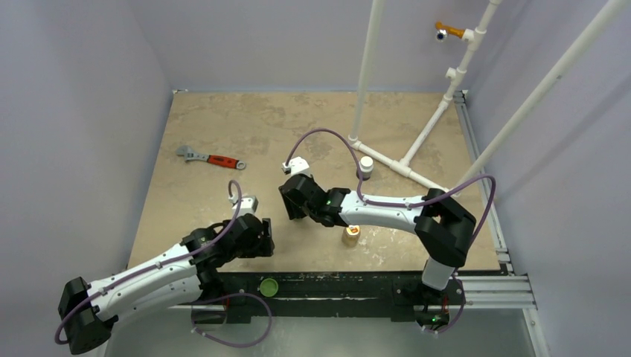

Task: Sort the pills into containers
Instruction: Screw the lid of the pill bottle onto the pill bottle.

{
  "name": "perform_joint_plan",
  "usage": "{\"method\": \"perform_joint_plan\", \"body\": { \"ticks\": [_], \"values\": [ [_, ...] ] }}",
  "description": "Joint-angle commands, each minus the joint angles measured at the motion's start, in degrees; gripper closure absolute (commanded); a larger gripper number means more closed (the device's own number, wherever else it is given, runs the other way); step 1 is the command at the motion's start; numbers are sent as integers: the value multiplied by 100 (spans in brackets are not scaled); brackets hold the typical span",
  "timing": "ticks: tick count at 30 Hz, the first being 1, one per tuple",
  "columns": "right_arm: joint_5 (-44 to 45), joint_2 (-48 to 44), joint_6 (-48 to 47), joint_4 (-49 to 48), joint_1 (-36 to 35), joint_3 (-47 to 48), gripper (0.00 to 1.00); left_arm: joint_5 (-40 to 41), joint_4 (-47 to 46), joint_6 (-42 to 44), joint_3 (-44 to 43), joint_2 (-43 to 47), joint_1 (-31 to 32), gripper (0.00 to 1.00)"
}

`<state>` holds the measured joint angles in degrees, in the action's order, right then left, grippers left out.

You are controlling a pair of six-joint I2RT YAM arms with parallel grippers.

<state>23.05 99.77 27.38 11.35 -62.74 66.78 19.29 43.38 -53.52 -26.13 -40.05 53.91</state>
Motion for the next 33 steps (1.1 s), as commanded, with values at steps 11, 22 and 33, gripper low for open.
{"method": "perform_joint_plan", "body": {
  "ticks": [11, 22, 33],
  "values": [
    [68, -229, 31, -324, -28, -94, 35, -731, -249, 16, 236, 63, 184, 19],
    [-260, -665, 244, -88, -17, 87, 12, -1207, 148, 214, 172, 245, 419, 21],
    [-474, -1538, 565, 351, 229, 310, 9, -760, 540, -483, -67, -112, 1668, 30]
  ]
}}
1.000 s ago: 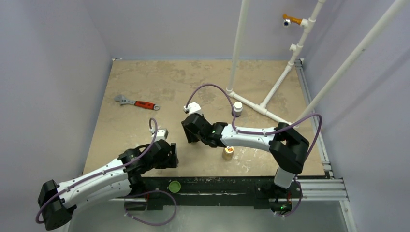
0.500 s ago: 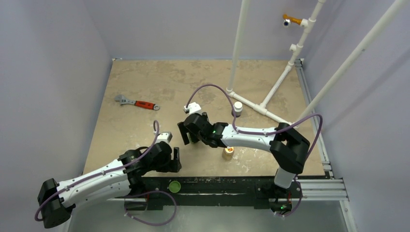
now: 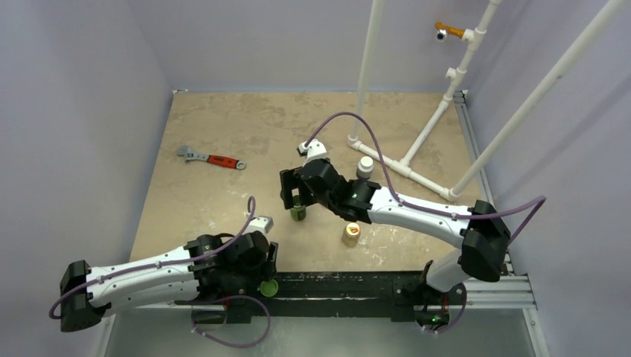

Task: Sort the pills into containers
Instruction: Screw the lid of the pill bottle onto the pill bottle.

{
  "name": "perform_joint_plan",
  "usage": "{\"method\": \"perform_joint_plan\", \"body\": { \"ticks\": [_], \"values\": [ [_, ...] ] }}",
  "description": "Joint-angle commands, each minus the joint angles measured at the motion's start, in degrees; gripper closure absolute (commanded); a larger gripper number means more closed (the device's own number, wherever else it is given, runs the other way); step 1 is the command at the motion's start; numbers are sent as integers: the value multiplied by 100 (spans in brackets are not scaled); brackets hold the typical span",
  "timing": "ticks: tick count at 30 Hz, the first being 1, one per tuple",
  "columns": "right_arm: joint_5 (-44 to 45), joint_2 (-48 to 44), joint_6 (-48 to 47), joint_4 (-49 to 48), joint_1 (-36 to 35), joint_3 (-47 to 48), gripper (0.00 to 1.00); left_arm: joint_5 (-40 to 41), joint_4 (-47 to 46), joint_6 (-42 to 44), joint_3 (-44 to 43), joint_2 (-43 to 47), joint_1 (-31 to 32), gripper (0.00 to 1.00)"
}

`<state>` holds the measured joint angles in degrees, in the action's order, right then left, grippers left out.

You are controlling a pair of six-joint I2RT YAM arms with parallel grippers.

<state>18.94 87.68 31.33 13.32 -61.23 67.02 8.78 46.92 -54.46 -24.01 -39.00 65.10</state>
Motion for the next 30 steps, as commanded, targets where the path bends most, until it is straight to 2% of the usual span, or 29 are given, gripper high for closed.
{"method": "perform_joint_plan", "body": {
  "ticks": [1, 8, 19, 30],
  "values": [
    [-76, -390, 170, 180, 95, 293, 9, 359, 227, -473, -342, -334, 687, 30],
    [-186, -631, 199, 196, 163, 188, 9, 761, 316, -875, -749, -1065, 1561, 30],
    [-290, -817, 300, 130, 224, -48, 9, 754, 164, -1111, -963, -1911, 2136, 31],
    [-312, -1010, 351, 105, 244, -204, 9, 905, 152, -1260, -1075, -2553, 2432, 43]
  ]
}}
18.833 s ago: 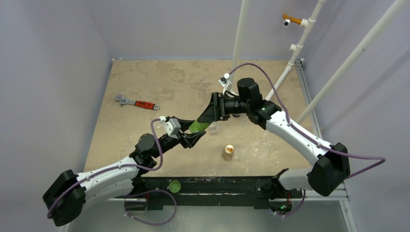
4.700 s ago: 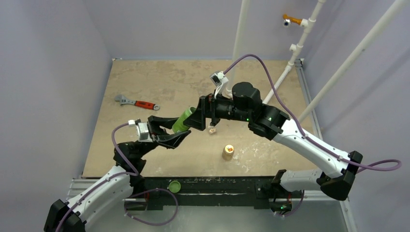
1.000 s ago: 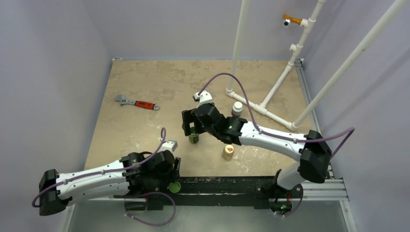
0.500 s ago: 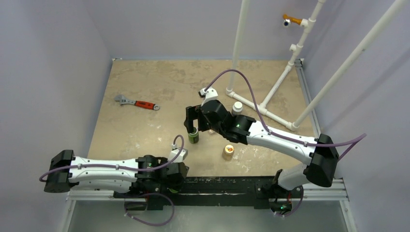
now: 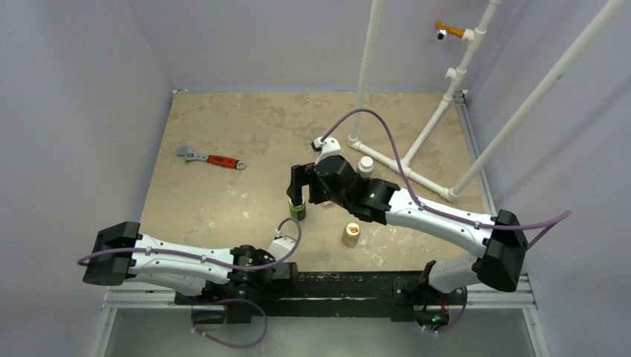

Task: Sort the pills into containers
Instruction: Screw the lid of the pill bottle onto the pill bottle.

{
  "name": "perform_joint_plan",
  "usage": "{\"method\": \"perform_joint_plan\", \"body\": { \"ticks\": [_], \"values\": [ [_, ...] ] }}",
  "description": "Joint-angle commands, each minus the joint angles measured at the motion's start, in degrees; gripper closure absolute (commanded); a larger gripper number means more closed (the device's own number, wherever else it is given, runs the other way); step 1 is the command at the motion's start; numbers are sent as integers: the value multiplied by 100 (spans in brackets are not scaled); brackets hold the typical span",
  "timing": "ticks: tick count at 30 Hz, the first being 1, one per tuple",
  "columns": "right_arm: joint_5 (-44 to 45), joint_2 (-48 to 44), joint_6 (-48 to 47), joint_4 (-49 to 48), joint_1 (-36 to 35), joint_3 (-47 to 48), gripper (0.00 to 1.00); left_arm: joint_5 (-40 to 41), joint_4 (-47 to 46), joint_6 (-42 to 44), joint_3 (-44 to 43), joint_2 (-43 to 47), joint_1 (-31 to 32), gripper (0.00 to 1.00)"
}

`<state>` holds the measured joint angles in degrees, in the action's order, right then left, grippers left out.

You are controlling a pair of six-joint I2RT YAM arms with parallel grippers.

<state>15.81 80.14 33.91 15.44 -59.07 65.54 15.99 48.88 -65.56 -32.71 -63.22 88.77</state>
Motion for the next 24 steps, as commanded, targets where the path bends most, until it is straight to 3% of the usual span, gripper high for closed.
{"method": "perform_joint_plan", "body": {
  "ticks": [1, 5, 9, 13, 20, 24],
  "values": [
    [1, -275, 95, -99, 27, -64, 9, 193, -66, -142, -199, -171, 67, 46],
    [23, -355, 107, -85, 36, -122, 9, 203, -56, -154, -193, -290, 72, 63],
    [-6, -412, 118, -41, 60, -155, 9, 326, 155, -150, -280, -181, 75, 66],
    [-268, -602, 105, 21, 310, -174, 8, 696, 436, -13, -478, 671, -60, 69],
    [-2267, -1091, 36, -629, 1472, -553, 8, -322, -1048, 1896, -563, 2554, -1747, 70],
    [-3663, -1333, 325, -1340, 2065, -773, 8, -1918, -2353, 2806, -702, 2829, -3177, 71]
  ]
}}
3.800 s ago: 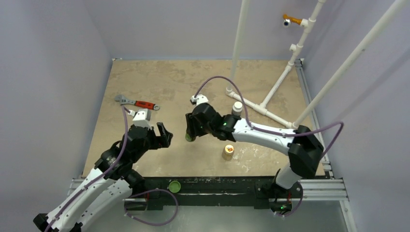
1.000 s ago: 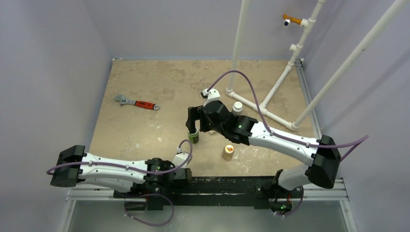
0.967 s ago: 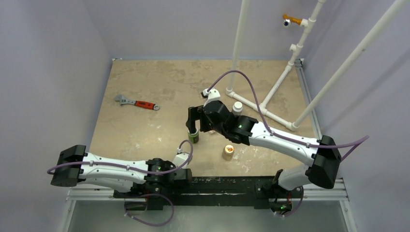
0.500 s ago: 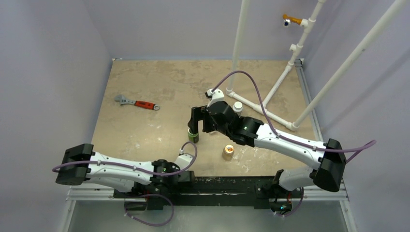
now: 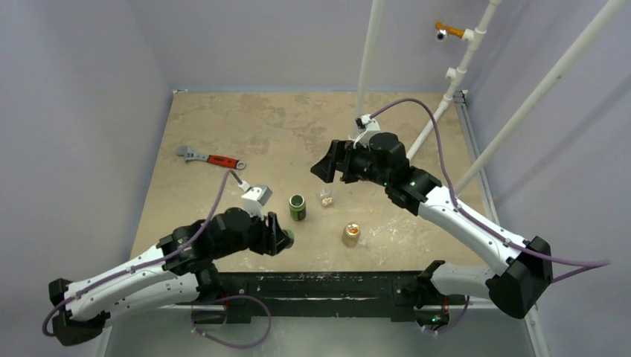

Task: Sort the pills into containers
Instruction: Screw the lid of the pill bottle onto the pill bottle.

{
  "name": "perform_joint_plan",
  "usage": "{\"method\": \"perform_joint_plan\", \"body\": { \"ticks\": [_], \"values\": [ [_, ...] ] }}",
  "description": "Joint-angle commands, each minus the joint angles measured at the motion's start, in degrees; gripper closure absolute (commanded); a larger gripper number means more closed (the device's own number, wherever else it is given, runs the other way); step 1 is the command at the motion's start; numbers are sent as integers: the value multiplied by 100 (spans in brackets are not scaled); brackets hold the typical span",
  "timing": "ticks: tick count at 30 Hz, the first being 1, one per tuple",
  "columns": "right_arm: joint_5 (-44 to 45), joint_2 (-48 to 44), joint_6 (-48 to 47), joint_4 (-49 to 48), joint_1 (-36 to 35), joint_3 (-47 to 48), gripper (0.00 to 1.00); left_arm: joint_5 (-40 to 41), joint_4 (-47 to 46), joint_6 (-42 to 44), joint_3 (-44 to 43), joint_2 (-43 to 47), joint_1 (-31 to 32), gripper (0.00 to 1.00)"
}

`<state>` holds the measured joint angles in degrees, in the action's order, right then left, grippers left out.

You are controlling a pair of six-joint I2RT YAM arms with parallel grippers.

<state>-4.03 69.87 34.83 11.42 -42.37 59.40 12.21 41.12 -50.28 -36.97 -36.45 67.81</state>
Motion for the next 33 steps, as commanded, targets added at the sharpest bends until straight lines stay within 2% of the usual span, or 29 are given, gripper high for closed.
{"method": "perform_joint_plan", "body": {
  "ticks": [1, 3, 7, 11, 16, 25, 33],
  "values": [
    [-1972, -368, 317, -1082, 551, -216, 8, -2088, -1943, 1343, -283, 130, -1525, 71],
    [-2519, -447, 473, -1529, 828, -330, 8, -3741, -2859, 1182, -268, -128, -2619, 73],
    [-3335, -531, 744, -2509, 1129, -603, 8, -5532, -5885, -344, 37, -932, -3852, 78],
    [-3678, -703, 705, -3183, 1234, -864, 8, -6210, -8966, -2118, 256, -1781, -4435, 79],
    [-3704, -991, 224, -3676, 1234, -1077, 6, -6252, -12129, -4640, 341, -3094, -4860, 82],
    [-3747, -835, -249, -4273, 1154, -920, 3, -6345, -12277, -5569, 269, -3243, -4876, 84],
    [-3232, -752, -1510, -3619, 340, -274, 1, -6310, -12071, -6360, 322, -3249, -4857, 86]
  ]
}}
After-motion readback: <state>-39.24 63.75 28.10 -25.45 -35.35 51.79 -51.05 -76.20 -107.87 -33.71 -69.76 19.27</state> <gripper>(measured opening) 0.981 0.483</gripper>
